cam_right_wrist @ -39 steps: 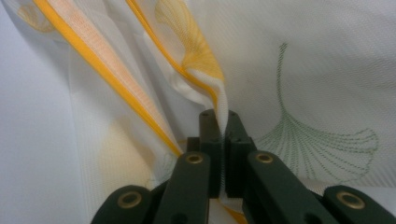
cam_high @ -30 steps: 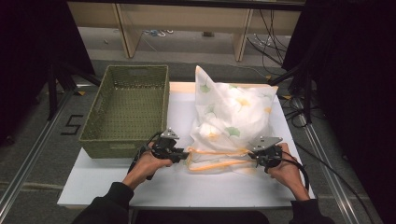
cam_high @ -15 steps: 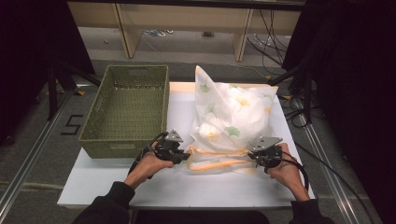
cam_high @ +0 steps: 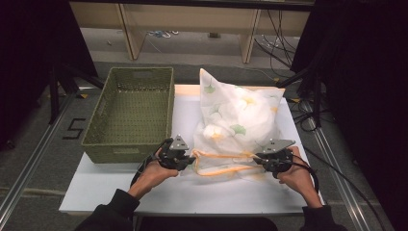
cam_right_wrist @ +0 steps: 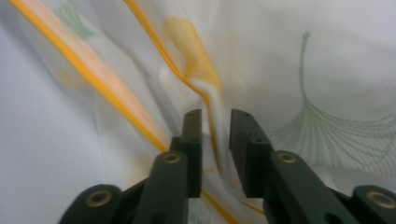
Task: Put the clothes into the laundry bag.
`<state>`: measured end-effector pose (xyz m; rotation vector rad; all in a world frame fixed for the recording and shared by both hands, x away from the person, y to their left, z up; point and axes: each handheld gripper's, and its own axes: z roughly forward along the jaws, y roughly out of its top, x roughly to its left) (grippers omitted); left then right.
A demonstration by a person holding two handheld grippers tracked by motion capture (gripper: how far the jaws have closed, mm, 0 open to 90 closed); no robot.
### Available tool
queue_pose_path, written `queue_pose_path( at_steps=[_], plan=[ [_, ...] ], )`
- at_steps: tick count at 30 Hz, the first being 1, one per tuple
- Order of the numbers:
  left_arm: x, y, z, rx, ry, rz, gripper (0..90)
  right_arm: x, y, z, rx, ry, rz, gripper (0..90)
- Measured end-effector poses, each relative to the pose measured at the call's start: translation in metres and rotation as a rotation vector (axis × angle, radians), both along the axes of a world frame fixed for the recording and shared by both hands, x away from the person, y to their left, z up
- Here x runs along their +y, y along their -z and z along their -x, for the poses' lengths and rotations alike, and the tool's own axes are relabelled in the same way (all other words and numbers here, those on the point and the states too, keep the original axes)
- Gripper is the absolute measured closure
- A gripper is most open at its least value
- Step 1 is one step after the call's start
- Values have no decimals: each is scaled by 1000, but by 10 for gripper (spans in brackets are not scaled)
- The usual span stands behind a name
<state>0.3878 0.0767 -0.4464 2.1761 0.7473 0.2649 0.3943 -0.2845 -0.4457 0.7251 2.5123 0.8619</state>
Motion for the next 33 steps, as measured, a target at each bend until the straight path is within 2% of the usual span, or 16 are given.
queue_pose_path(
  at_steps=[1,2,3,5,8,12,15,16,19,22,23,26,27,29,32,33],
  plan=[
    [0,-1,1,-2,0,7,874,1,-5,2,-12,-10,-11,716],
    [0,-1,2,3,-4,11,874,1,-10,3,1,-20,-18,699],
    [0,-1,2,1,-1,7,874,3,-15,6,-5,-11,-50,695],
    [-1,1,4,15,-2,10,872,8,-24,8,-25,-37,-82,671],
    [-2,3,3,22,5,5,869,16,-33,14,-50,-63,-87,642],
    [0,4,-1,49,-18,36,809,24,-38,16,-46,-69,-120,600],
    [4,4,-9,60,-19,29,754,26,-36,17,-37,-67,-118,587],
    [4,5,-9,61,-40,24,742,27,-35,16,-34,-69,-115,584],
    [6,6,-15,73,-17,9,707,29,-33,16,-24,-75,-118,577],
    [7,7,-18,78,-29,-6,720,31,-32,17,-9,-62,-126,560],
    [8,7,-19,82,-18,-4,720,31,-32,16,-19,-81,-119,557],
    [7,6,-21,86,-25,8,697,33,-30,17,-2,-78,-126,543],
    [8,6,-22,80,-10,1,694,34,-29,16,-5,-87,-125,540],
    [6,7,-22,78,-24,-7,684,36,-27,17,6,-85,-121,533],
    [5,7,-23,65,-1,-24,706,39,-25,17,14,-98,-119,523],
    [4,7,-22,66,-10,-11,727,40,-24,17,24,-98,-121,523]
  ],
)
